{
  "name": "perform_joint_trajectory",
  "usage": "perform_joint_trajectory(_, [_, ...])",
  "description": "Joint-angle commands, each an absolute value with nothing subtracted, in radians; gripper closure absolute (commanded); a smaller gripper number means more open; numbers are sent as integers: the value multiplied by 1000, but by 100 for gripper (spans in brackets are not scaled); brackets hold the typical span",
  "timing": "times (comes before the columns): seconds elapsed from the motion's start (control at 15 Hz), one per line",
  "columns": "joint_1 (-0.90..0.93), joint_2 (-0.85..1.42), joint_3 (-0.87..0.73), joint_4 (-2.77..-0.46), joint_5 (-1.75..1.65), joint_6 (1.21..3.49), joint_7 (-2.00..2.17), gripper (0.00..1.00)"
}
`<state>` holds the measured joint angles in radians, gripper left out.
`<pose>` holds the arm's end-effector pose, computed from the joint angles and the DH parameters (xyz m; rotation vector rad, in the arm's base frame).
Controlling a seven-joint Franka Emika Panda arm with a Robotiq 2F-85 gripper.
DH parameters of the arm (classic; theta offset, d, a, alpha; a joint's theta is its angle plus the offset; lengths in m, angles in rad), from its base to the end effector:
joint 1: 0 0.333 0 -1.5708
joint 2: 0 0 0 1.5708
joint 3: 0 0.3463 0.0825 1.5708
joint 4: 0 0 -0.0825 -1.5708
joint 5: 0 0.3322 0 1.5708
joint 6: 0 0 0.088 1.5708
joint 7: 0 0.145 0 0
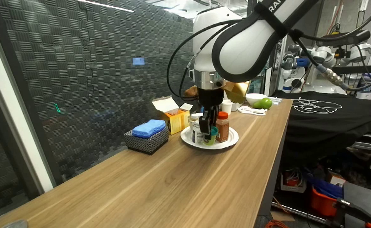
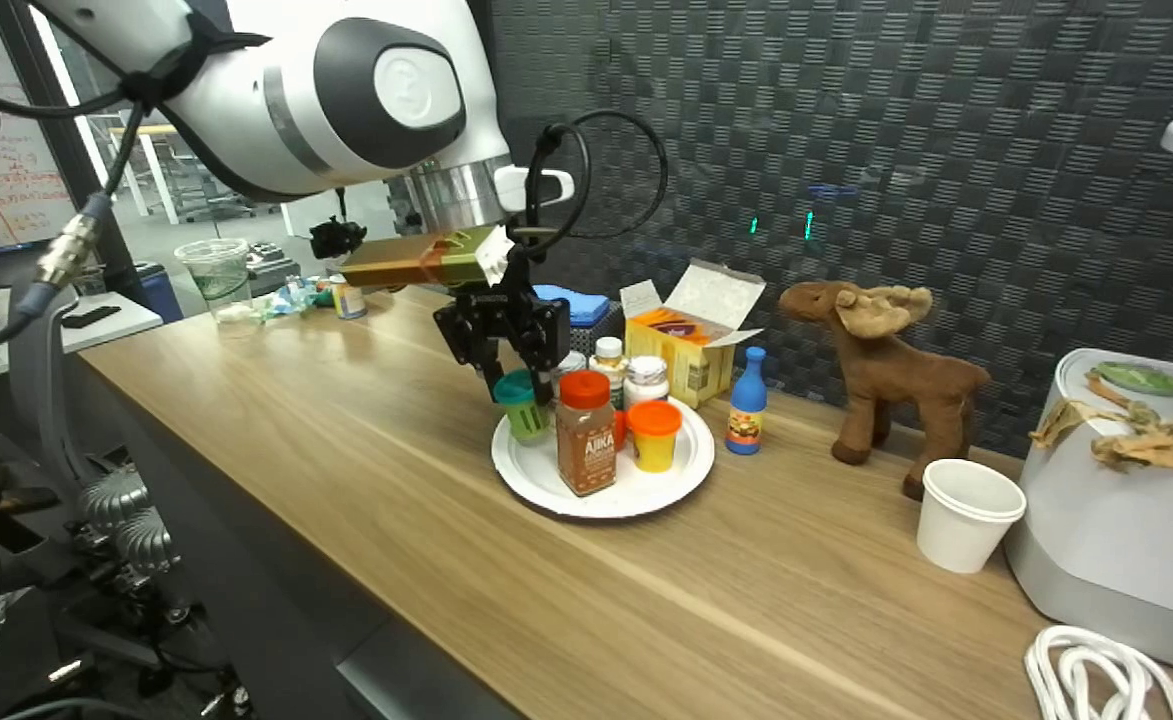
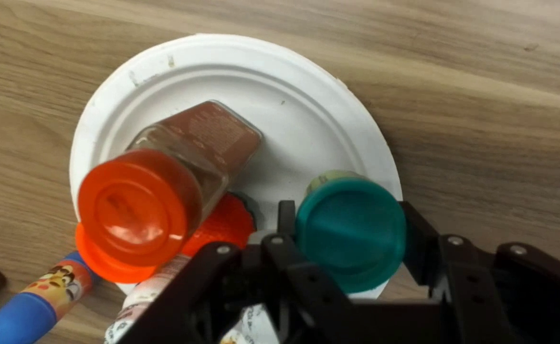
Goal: Put the bottles and orange plushie that are around the white plate on the white plate
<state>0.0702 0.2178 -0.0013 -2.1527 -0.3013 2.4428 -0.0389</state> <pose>0.5444 0.0299 0.3351 2.8983 0.4860 0.1100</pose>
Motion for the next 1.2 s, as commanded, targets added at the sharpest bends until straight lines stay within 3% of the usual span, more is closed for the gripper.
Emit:
perform_joint_trajectory(0.0, [41,175,15,-2199,-266,2481,-153,72])
perform_joint_trajectory(1.13, [7,162,16,-2219,-221,2529,-303,72])
